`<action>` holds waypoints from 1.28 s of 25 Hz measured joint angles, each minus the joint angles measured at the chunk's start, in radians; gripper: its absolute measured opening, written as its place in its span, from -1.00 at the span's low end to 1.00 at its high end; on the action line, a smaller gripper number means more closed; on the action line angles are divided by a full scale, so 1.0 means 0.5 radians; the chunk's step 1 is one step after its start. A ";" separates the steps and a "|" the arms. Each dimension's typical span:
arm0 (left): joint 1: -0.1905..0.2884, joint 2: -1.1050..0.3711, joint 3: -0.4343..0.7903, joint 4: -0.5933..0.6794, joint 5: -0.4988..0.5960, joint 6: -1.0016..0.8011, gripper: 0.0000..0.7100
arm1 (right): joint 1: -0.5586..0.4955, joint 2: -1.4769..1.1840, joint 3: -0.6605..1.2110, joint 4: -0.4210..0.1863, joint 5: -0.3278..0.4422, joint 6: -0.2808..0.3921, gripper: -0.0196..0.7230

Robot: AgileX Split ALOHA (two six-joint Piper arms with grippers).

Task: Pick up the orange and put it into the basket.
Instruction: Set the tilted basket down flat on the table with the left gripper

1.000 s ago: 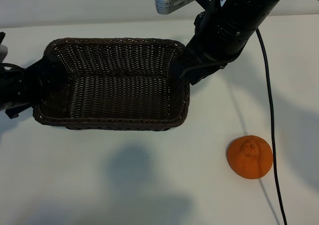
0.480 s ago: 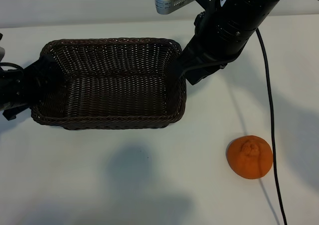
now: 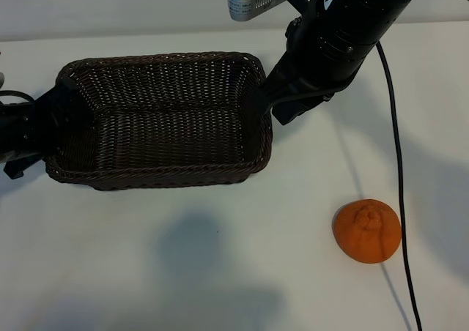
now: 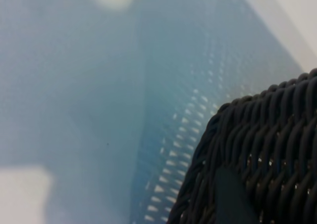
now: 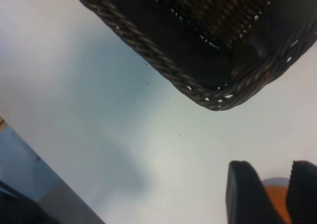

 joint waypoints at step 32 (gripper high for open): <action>0.000 -0.101 0.000 0.205 0.192 -0.134 0.67 | 0.000 0.000 0.000 0.000 0.000 0.000 -0.30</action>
